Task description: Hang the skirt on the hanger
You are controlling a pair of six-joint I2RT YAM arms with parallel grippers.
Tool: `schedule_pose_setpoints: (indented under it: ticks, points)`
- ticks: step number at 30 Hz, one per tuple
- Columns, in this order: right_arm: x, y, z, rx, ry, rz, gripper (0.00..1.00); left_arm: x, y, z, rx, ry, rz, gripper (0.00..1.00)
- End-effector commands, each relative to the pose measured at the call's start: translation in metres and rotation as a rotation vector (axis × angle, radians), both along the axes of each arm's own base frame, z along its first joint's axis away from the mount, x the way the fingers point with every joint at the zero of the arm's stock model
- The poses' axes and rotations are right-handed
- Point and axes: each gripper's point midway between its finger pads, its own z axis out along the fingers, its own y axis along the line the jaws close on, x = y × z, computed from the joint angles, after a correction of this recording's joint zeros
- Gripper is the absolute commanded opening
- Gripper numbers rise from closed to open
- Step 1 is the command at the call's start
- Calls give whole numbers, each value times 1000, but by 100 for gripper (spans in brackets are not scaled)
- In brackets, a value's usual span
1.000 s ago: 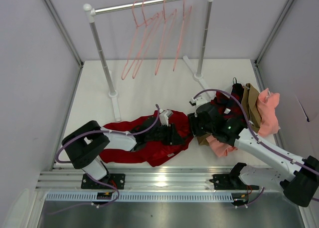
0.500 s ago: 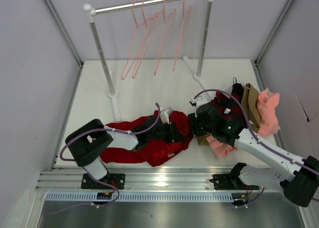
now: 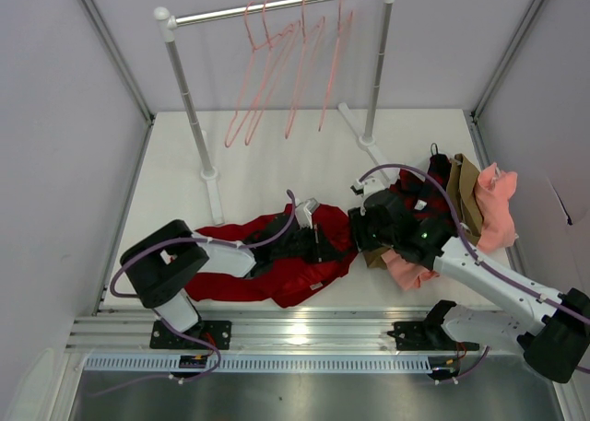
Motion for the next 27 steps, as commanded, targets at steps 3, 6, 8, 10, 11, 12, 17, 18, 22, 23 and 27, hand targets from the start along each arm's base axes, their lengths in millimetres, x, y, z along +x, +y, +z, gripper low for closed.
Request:
schedule_pose_setpoints:
  ticks: [3,6,8,10,11,12,17,18,22,23,27]
  points:
    - [-6,29,7,127,-8,92,39,9,1,44,-43,-139,13,0]
    - [-10,37,4,140,-12,119,37,10,8,44,-8,-163,23,0]
    - [-13,40,1,138,-7,137,36,9,11,47,2,-174,24,0]
    - [-15,43,0,127,-30,156,36,9,13,51,5,-183,28,0]
    - [-15,43,-1,124,-42,153,37,10,13,52,12,-182,31,0]
    - [-16,43,0,116,-56,152,38,9,16,47,34,-171,30,0]
    - [-14,45,24,186,-165,157,45,9,26,46,56,-147,43,0]
    - [-17,44,21,184,-173,169,47,10,27,47,48,-140,46,0]
    - [-30,47,31,194,-266,199,54,5,29,46,56,-120,7,0]
    - [-28,44,33,181,-294,184,54,5,29,48,55,-122,0,0]
    - [-36,51,23,108,-302,249,56,2,31,54,50,-133,-39,0]
